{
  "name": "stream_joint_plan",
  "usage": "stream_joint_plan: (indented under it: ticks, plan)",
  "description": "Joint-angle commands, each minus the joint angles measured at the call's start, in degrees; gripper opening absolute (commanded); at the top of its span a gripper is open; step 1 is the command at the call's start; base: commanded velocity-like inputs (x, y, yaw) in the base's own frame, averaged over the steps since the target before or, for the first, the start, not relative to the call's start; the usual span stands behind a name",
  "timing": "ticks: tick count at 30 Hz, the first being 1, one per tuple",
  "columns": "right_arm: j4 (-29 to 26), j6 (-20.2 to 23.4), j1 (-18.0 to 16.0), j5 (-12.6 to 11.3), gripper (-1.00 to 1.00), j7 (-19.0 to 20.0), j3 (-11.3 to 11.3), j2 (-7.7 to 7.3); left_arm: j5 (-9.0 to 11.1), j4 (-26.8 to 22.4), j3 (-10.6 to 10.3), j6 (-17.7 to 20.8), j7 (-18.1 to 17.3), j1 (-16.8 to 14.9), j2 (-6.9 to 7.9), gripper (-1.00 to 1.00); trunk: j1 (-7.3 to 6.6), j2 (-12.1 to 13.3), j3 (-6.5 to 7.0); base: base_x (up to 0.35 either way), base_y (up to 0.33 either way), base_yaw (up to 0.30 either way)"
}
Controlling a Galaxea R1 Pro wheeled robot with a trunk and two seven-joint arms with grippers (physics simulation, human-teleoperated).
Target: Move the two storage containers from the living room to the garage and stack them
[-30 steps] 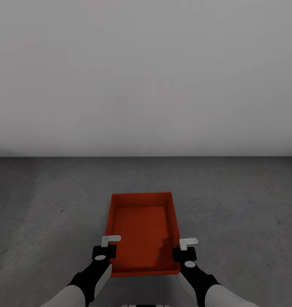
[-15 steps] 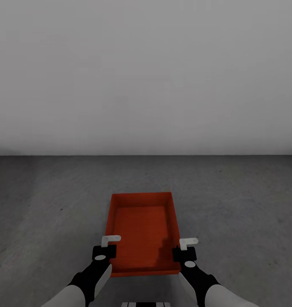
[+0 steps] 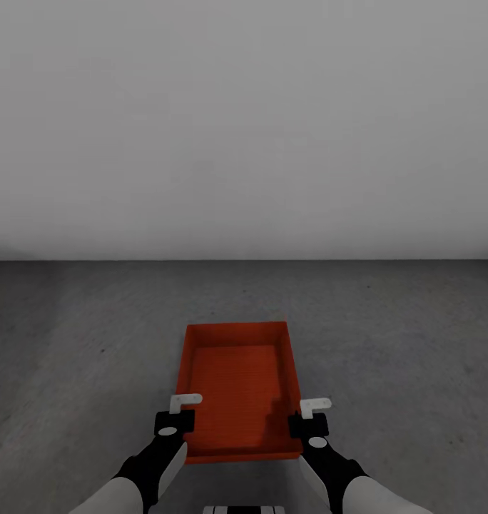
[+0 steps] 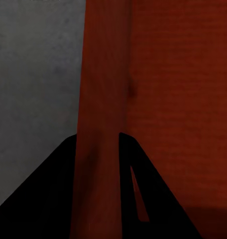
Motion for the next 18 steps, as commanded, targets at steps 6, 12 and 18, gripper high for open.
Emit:
stream_joint_plan:
  ticks: [6,12,18]
  plan:
    - [0.2,-0.1,0.0,-1.1,-1.00,-0.1,-0.3,-0.01,-0.7,-0.3,0.5,-3.8,0.7,0.0,0.49,-1.00,-0.01,0.0,-0.04,0.000,0.000,0.000]
    - [0.2,-0.2,0.0,-1.1,-1.00,-0.1,-0.3,-0.03,-0.7,-0.2,0.5,-3.7,0.7,0.0,0.50,-1.00,0.43,-0.8,-0.40,0.000,0.000,0.000]
    - [0.2,-0.2,0.0,-1.1,-1.00,-0.1,-0.3,-0.04,-0.7,-0.2,0.5,-3.8,0.7,0.0,0.49,-1.00,1.75,-3.2,-1.48,0.000,0.000,0.000]
